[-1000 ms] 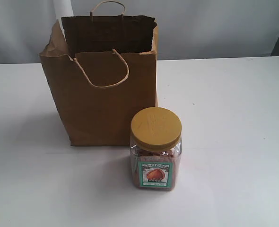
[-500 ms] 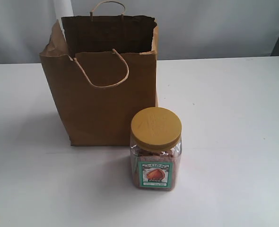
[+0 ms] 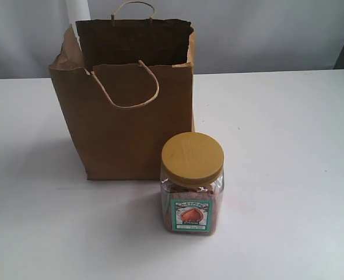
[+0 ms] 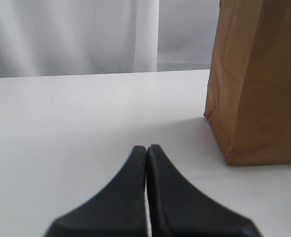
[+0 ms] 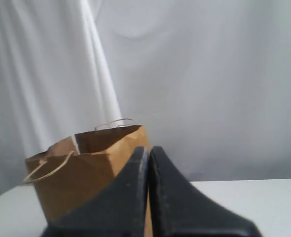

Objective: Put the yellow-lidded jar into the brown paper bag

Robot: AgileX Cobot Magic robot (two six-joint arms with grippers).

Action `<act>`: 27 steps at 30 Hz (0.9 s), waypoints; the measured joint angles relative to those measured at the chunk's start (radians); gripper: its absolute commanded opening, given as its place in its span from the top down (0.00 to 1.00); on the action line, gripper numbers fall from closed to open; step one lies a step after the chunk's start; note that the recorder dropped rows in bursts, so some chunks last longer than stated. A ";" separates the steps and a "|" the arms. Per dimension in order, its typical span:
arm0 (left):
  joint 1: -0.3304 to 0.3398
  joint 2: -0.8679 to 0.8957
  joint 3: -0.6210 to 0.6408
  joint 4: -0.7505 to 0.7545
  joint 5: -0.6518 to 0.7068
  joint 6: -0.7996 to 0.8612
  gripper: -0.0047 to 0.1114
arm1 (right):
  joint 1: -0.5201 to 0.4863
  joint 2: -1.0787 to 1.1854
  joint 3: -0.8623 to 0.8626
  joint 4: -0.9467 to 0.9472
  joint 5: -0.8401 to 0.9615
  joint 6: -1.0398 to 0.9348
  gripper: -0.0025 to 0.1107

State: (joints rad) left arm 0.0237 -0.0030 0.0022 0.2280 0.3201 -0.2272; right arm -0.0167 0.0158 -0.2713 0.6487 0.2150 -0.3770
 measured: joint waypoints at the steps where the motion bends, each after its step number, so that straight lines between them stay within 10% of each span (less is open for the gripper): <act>1: 0.000 0.000 0.000 0.000 0.000 0.000 0.95 | 0.000 0.021 -0.045 -0.019 0.042 0.000 0.98; 10: 0.000 0.000 0.000 0.000 0.000 0.000 0.95 | 0.000 0.464 -0.467 -0.317 0.629 0.041 0.98; 19: 0.000 0.000 0.000 0.000 0.000 0.000 0.95 | 0.003 0.907 -0.698 -0.311 0.847 0.060 0.98; 27: 0.000 0.000 0.000 0.000 0.000 0.000 0.95 | 0.253 1.264 -0.961 -0.516 0.983 0.229 0.98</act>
State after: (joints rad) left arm 0.0237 -0.0030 0.0022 0.2280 0.3201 -0.2272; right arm 0.2359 1.2801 -1.2323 0.1324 1.1977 -0.1484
